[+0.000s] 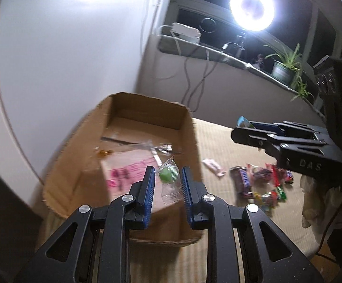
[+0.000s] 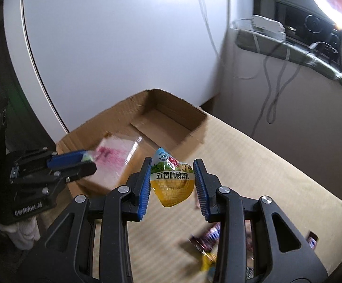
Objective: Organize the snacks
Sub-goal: 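Carry the yellow pouch and green candy into the box with both tools, then open both tools to drop the pouch and candy in the box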
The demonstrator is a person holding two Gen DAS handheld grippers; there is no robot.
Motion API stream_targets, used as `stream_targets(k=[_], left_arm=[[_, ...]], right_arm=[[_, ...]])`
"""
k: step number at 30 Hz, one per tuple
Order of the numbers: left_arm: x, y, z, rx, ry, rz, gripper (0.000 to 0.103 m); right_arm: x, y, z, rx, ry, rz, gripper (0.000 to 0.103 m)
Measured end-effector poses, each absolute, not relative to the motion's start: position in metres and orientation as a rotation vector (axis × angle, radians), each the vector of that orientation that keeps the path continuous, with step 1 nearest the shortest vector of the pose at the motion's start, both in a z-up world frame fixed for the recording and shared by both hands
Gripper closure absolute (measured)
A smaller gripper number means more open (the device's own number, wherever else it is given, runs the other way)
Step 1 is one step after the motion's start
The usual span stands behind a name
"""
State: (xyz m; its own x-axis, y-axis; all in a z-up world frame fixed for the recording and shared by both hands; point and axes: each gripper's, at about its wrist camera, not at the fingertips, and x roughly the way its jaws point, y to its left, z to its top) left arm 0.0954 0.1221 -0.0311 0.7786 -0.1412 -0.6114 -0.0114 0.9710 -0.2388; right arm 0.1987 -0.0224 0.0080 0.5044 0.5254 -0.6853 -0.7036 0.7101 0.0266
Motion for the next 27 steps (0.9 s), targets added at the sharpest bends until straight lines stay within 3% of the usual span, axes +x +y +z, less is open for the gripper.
stream_targets(k=[24,27], left_arm=[[0.096,0.144,-0.04,-0.267,0.687,-0.02,0.081],[0.099,0.143,-0.041,-0.268,0.69,-0.018,0.074]], right_arm=[[0.246,0.058,-0.025,-0.32,0.803,0.797,0.062],[0.247,0.059,-0.025,-0.323,0.803,0.798,0.037]])
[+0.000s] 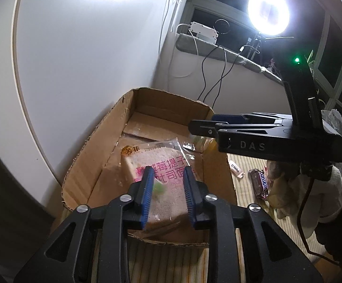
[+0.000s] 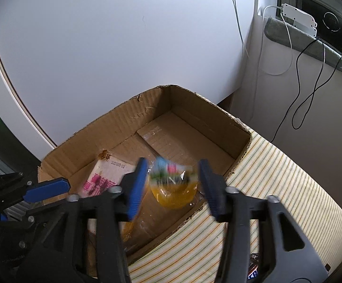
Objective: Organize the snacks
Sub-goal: 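Open both tools to drop the pouch and candy in the box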
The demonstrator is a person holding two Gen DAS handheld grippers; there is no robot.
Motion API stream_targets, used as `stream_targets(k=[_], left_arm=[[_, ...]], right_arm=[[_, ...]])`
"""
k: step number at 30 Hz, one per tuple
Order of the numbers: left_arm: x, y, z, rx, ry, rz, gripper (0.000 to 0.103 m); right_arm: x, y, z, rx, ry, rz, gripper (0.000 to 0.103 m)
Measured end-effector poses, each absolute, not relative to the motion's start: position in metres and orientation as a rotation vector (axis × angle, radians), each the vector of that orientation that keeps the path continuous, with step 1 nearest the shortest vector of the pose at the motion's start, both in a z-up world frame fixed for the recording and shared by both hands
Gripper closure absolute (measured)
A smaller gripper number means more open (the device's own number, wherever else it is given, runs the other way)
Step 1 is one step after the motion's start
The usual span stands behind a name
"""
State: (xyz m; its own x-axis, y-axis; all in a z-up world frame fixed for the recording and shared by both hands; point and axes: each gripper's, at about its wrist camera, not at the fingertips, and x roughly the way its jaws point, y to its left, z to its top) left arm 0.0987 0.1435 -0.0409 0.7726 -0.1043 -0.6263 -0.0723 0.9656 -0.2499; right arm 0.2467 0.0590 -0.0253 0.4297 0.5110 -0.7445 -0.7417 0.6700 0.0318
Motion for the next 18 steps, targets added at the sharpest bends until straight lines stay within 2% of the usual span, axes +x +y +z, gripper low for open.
stream_targets(k=[1,3,6,18], left_arm=[[0.099,0.143,-0.041,-0.267,0.69,-0.019,0.072],[0.098,0.143,-0.041,-0.266,0.69,-0.016,0.064],[0.098,0.142,-0.041,-0.267,0.688,-0.014,0.057],[0.096,0.13,-0.037,-0.252,0.686,-0.032,0.056]], right_arm=[[0.246,0.058,-0.024,-0.322,0.796,0.796,0.027],[0.245,0.056,-0.021,-0.312,0.776,0.795,0.02],[0.246,0.055,-0.018,-0.311,0.779,0.79,0.02],[0.244,0.035,-0.013,-0.31,0.782,0.763,0.02]])
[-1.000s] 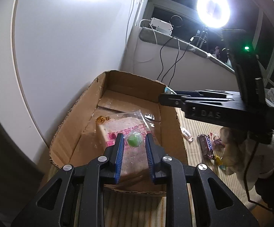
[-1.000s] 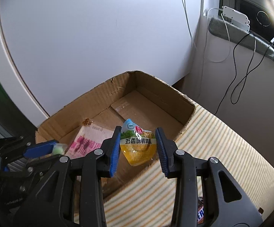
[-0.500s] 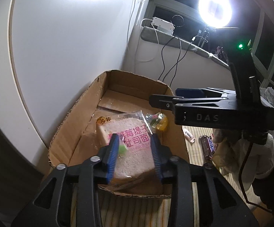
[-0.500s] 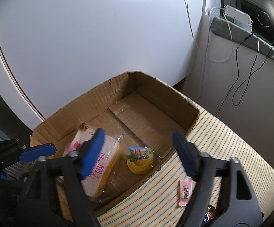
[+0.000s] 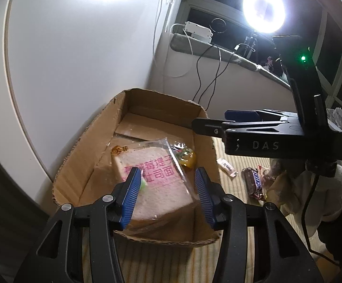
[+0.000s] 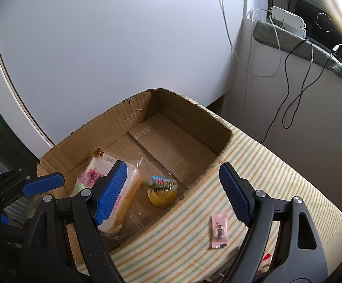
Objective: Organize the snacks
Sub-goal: 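Open both tools to drop the pouch and candy in the box, then grasp a Snickers bar with the right tool while the left tool grasps another Snickers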
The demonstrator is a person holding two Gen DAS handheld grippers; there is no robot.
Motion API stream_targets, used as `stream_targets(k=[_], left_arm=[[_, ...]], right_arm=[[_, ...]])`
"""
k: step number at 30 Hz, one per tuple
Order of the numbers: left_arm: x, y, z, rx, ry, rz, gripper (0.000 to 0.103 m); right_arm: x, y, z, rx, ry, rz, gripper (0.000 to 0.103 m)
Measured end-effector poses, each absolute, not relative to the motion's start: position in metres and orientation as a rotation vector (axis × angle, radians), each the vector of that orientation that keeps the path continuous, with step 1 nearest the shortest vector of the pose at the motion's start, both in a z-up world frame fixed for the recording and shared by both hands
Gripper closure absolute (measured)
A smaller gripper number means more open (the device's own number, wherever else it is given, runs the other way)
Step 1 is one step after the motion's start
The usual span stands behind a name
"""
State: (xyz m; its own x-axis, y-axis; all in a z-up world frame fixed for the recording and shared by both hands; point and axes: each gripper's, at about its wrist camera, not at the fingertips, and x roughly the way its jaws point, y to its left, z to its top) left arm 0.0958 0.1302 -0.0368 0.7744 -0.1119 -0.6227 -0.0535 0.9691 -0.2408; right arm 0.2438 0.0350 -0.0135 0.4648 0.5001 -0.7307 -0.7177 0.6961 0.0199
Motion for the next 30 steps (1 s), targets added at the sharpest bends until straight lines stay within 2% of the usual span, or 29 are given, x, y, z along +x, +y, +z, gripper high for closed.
stream_targets(k=[16,30], left_arm=[[0.098,0.075,-0.028,-0.211,0.684,-0.134,0.056],[0.112,0.017,-0.04,-0.169,0.734,-0.239,0.056]], right_arm=[[0.226,-0.077,0.014,-0.247,0.75,0.674,0.02],[0.215,-0.207,0.007,-0.177,0.798,0.469,0.02]])
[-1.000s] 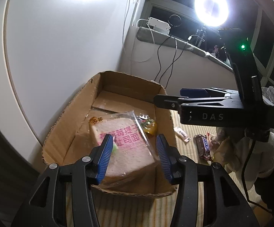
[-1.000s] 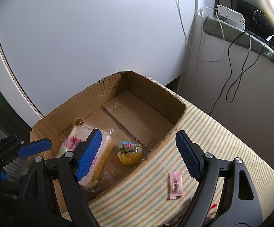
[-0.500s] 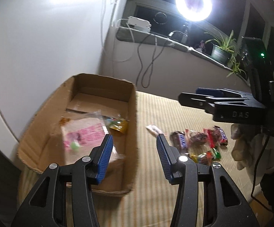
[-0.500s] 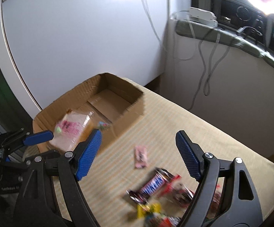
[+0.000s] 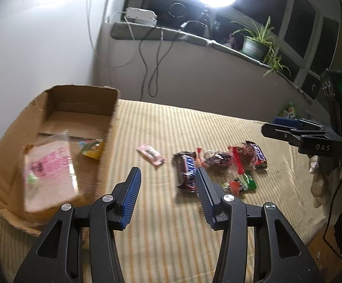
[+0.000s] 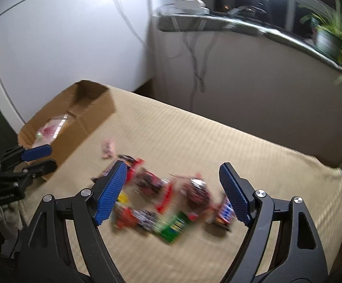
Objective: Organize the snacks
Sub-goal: 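Grasp a Snickers bar with the right tool while the left tool grasps another Snickers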
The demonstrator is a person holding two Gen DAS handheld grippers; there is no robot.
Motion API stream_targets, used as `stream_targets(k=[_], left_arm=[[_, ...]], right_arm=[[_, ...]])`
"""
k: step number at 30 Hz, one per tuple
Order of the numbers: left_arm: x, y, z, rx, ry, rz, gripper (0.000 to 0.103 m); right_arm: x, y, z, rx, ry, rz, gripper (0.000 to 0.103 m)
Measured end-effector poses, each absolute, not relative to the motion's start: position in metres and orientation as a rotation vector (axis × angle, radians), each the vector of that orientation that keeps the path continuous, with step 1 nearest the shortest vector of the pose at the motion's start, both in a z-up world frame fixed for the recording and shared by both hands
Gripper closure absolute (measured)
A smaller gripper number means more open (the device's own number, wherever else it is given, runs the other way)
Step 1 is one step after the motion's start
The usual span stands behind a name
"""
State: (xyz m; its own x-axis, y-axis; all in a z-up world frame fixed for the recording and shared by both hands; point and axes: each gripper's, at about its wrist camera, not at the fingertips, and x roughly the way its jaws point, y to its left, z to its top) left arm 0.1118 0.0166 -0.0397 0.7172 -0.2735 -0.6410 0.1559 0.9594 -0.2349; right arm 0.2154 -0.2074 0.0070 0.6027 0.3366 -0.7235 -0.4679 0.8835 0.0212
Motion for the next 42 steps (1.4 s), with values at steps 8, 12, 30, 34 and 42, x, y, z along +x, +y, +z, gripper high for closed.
stream_targets(k=[8,12,30,34,42], left_arm=[[0.125,-0.003,-0.047,-0.161,0.767,-0.277,0.056],[0.133,-0.009,-0.053,-0.164,0.788,-0.286,0.056],[0.173,-0.028,-0.084,-0.123,0.896,-0.294,0.068],[0.182,-0.03,-0.09,-0.108,0.917,-0.293,0.068],[0.186,-0.032,-0.097,-0.096,0.931,-0.281,0.069]], right_arm=[[0.221,-0.27,-0.012,-0.118,0.846,0.356,0.02],[0.226,-0.286,-0.025,-0.101,0.878,0.331,0.02],[0.251,-0.283,-0.07,-0.028,0.997,0.353,0.048],[0.257,-0.28,-0.077,-0.025,1.018,0.353,0.054],[0.265,-0.277,-0.084,-0.034,1.043,0.35,0.056]])
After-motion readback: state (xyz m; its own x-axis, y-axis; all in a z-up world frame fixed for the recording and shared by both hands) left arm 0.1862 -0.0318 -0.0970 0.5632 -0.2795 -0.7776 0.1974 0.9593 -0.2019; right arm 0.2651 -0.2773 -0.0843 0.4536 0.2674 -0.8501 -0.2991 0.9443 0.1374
